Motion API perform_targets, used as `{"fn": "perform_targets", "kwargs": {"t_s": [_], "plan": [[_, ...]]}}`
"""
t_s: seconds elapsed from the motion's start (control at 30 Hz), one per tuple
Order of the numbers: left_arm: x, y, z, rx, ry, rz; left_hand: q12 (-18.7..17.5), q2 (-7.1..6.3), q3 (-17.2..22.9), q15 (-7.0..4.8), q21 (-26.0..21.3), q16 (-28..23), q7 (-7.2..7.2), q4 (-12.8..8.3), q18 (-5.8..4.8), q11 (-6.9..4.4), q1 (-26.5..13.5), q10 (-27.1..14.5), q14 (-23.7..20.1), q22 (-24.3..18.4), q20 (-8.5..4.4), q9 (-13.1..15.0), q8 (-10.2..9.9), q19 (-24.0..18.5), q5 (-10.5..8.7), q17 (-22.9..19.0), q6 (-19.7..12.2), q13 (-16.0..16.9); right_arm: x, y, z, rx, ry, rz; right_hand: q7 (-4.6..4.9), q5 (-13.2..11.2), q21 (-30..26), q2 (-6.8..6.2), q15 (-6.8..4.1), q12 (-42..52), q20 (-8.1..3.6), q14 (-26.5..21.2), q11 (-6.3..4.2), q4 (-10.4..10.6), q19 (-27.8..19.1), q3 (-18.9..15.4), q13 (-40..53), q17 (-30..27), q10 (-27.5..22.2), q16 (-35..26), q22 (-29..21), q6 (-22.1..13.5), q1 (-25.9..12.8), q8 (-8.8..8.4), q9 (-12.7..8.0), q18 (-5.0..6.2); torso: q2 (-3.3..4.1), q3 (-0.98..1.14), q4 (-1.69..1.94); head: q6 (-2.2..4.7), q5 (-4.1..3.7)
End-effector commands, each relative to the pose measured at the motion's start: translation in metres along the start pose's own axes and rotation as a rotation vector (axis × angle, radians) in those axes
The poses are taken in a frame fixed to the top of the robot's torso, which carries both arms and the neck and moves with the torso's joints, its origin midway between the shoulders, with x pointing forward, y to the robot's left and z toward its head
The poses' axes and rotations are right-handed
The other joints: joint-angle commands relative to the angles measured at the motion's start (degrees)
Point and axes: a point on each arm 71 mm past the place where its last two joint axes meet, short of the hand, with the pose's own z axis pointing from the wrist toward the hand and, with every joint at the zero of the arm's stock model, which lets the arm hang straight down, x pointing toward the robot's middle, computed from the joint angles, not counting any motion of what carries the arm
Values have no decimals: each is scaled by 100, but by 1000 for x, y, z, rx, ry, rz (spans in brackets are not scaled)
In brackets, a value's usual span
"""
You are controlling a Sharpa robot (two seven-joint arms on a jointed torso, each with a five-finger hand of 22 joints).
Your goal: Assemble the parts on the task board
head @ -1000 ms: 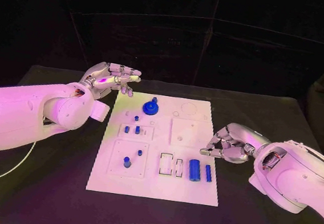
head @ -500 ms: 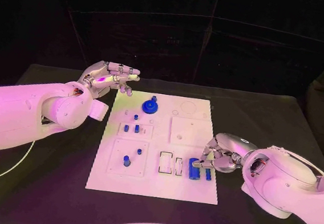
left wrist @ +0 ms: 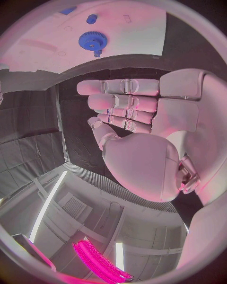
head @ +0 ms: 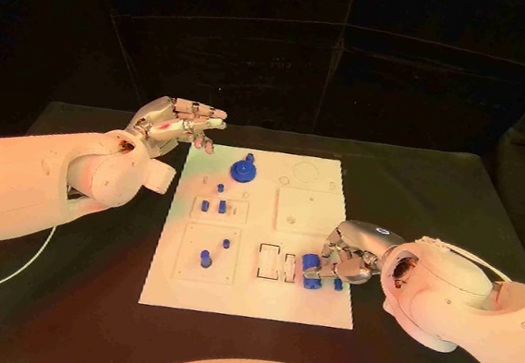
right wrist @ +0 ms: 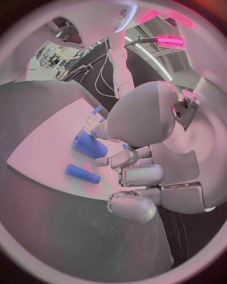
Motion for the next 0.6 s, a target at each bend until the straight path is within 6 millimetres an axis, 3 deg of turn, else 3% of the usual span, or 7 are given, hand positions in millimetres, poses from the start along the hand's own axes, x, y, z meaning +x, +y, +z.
{"fn": "perform_targets", "kwargs": {"t_s": [0.03, 0.3, 0.6], "plan": [[1, -1, 0, 5, 12, -7, 32, 9, 0, -9, -26, -6, -6, -31, 73, -4, -17, -28, -36, -9, 27, -8, 32, -12, 18, -9, -44, -6, 3, -2, 2, 29, 26, -42, -4, 23, 38, -45, -26, -11, 14, 336, 9, -3, 27, -48, -21, 19, -15, 40, 12, -87, -70, 44, 20, -50, 0, -1, 17, 17, 26], [1, -1, 0, 3, 15, -9, 32, 9, 0, -9, -26, -6, -6, -31, 73, -4, -17, -28, -36, -9, 27, -8, 32, -12, 18, -9, -44, -6, 9, 0, 10, 43, 41, -46, 2, 52, 42, -6, -19, -21, 21, 334, 16, -10, 25, -32, -10, 34, -36, 45, 26, -133, -93, 86, 51, -53, 0, -3, 11, 17, 53], [1, -1, 0, 2, 16, -9, 39, 12, 2, -9, -28, -4, -6, -34, 73, -5, -25, -29, -38, -9, 27, -8, 40, -13, 18, -14, -44, -8, 9, 3, 11, 50, 14, -24, 0, 270, 47, 56, -15, -10, 27, 331, 16, -20, 21, -12, 48, 40, -39, 47, 40, -185, -25, 194, 123, -53, -14, -4, -1, 40, 66]]}}
